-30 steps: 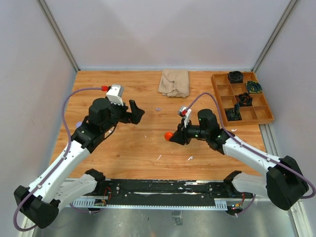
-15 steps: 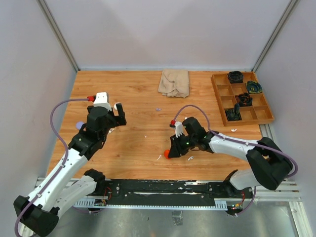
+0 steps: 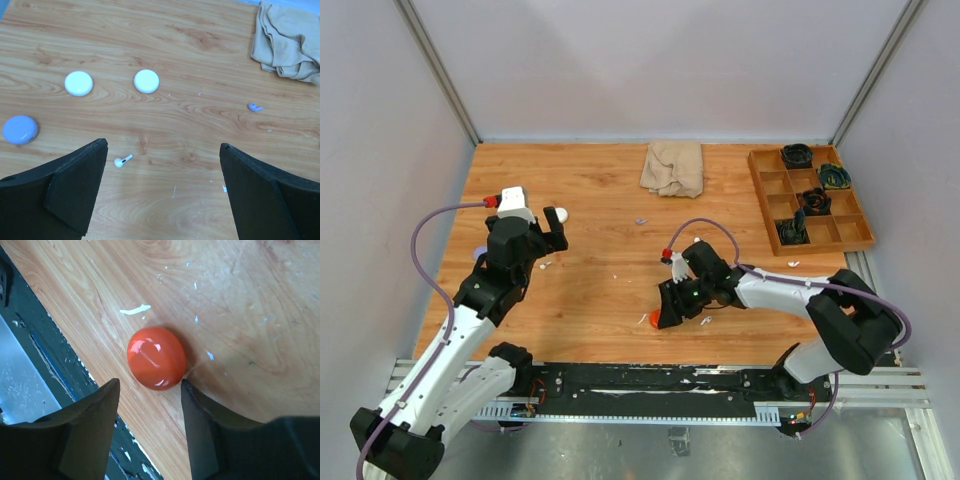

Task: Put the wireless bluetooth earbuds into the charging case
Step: Place the charging case at the center of the board.

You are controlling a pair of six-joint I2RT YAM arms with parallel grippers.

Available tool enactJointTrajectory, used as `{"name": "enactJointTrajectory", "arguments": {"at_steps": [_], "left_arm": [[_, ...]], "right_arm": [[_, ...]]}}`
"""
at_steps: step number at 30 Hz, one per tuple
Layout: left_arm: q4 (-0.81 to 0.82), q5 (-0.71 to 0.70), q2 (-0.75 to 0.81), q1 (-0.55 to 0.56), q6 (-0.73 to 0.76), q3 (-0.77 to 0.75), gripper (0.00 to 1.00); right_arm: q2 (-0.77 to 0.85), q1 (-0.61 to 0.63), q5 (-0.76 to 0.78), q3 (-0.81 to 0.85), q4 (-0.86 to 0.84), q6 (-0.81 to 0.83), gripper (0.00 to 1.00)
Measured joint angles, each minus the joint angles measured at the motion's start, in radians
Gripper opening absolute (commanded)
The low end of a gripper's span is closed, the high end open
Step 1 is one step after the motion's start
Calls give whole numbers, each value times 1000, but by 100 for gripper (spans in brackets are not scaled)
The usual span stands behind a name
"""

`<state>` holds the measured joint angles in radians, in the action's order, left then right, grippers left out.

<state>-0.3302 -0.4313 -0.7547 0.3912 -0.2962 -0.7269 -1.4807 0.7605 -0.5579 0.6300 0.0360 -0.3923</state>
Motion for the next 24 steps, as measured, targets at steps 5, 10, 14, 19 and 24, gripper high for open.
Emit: {"name": "enactJointTrajectory", "arguments": {"at_steps": [5, 10, 14, 19, 24], "left_arm": [[0, 5, -3, -13, 0, 2, 99], [2, 6, -12, -23, -1, 3, 99], [6, 6, -35, -37, -6, 3, 99], [6, 5, -97, -56, -24, 2, 99], [-3, 4, -200, -98, -48, -6, 99]], "right_arm": [[72, 1, 77, 0, 72, 13, 71], [177, 3, 179, 2, 150, 55, 80], [298, 4, 294, 5, 201, 107, 91], [443, 5, 457, 12, 215, 178, 100], [536, 5, 592, -16, 143, 262, 99]]}}
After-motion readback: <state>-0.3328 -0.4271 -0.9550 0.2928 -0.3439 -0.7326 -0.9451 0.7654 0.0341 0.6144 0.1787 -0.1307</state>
